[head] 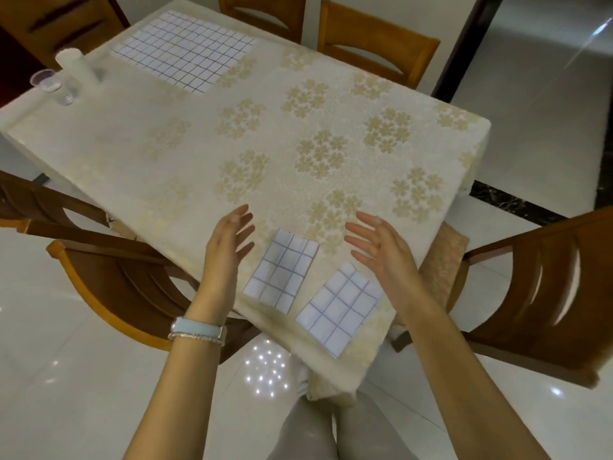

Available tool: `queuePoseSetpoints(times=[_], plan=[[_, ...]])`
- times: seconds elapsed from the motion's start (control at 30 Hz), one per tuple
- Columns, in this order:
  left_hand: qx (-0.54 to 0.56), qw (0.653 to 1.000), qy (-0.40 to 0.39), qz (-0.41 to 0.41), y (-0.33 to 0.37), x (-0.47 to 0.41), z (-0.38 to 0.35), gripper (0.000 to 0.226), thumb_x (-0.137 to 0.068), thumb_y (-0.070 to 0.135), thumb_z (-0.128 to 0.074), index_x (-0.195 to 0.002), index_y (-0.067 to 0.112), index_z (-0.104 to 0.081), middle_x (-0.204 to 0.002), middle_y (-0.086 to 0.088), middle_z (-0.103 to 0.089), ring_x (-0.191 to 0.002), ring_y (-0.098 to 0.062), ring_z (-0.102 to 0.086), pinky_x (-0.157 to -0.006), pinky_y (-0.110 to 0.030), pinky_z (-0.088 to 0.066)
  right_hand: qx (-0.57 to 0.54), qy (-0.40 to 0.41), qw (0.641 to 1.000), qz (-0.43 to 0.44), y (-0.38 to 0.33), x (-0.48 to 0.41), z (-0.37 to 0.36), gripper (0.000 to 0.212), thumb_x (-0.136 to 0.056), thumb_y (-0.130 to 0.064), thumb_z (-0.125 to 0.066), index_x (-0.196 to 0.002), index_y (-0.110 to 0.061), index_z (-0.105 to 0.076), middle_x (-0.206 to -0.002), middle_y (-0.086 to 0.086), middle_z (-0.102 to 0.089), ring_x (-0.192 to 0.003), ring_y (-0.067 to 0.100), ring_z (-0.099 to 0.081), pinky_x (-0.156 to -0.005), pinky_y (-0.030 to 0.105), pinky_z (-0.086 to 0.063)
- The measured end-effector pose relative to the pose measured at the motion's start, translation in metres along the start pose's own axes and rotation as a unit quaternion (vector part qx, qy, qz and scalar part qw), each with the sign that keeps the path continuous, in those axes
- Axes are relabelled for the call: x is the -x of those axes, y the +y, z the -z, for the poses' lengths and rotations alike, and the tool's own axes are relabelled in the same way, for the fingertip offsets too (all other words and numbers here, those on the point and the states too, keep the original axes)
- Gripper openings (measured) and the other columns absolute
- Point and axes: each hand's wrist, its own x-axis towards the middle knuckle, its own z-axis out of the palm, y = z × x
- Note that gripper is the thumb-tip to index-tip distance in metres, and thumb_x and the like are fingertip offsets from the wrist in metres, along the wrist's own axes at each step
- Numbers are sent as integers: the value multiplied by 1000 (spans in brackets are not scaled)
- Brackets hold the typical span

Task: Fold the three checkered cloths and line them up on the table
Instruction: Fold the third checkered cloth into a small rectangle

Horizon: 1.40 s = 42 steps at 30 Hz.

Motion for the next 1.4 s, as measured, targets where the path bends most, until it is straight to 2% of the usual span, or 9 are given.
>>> queuePoseSetpoints(times=[0.13,0.37,0.63,0.77,0.97,1.1,1.4], plan=[[37,998,-22,-40,30,32,-11,42,-105,40,-29,-138,26,-50,-141,4,-54,-128,-13,-53,-108,-39,-42,-53,32,997,51,-22,45,19,37,-104,-42,-30,-125,-32,-59,-127,-6,-66,-118,11,-62,-106,36,-44],[69,984,-129,-99,64,80,-51,52,-102,45,-22,-143,26,-47,-144,5,-53,-132,-14,-50,-112,-43,-36,-131,95,980,116,-55,115,76,42,-104,-43,-23,-124,-30,-57,-135,2,-61,-123,18,-59,-112,42,-38],[87,971,-189,-119,70,133,-144,55,-101,48,-20,-143,25,-48,-143,2,-54,-131,-17,-52,-112,-47,-35,-128,148,962,192,-66,187,176,44,-102,-45,-23,-128,-30,-55,-131,-2,-64,-122,15,-60,-113,44,-37],[101,966,-208,-116,61,168,-203,55,-101,48,-21,-142,25,-49,-142,1,-55,-131,-19,-53,-112,-49,-35,-110,162,959,206,-63,221,242,49,-100,-50,-23,-136,-29,-50,-138,-2,-59,-126,14,-57,-114,44,-35],[116,957,-245,-108,43,216,-297,55,-101,48,-22,-142,24,-50,-141,0,-56,-131,-21,-53,-113,-49,-35,-95,204,950,219,-64,265,335,45,-102,-48,-22,-131,-33,-53,-137,-2,-60,-126,14,-57,-115,45,-33],[114,949,-277,-102,37,238,-355,56,-100,48,-24,-142,21,-49,-142,-2,-56,-130,-20,-53,-114,-48,-35,-91,236,942,221,-66,288,385,48,-102,-48,-22,-135,-30,-52,-134,-5,-62,-125,12,-57,-115,44,-33],[83,935,-326,-114,36,234,-456,56,-101,48,-21,-142,23,-49,-141,1,-57,-132,-18,-51,-115,-50,-32,-116,274,926,233,-71,286,472,52,-99,-50,-26,-139,-28,-51,-137,-3,-60,-126,12,-56,-116,44,-32]])
